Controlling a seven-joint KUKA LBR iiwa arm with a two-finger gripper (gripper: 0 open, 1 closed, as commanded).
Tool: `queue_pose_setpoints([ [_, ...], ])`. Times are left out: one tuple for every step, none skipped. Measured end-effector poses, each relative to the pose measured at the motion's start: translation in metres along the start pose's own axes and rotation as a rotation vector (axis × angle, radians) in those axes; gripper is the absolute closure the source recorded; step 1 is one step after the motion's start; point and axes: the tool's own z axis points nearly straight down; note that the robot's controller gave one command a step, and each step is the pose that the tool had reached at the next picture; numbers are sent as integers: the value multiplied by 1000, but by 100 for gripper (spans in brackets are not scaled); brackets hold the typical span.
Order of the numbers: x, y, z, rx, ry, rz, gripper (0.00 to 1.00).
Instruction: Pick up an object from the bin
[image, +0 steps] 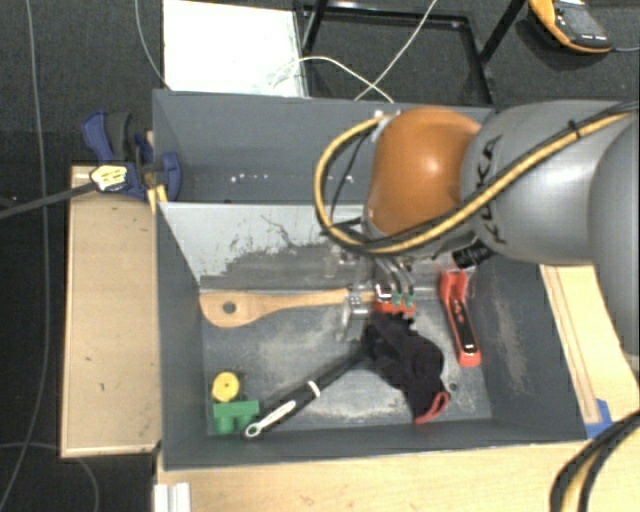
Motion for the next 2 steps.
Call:
queue_pose_setpoints([
  [-2,-1,-4,-1,-8,5,0],
  [50,-65,94,-1,-8,-52,0],
])
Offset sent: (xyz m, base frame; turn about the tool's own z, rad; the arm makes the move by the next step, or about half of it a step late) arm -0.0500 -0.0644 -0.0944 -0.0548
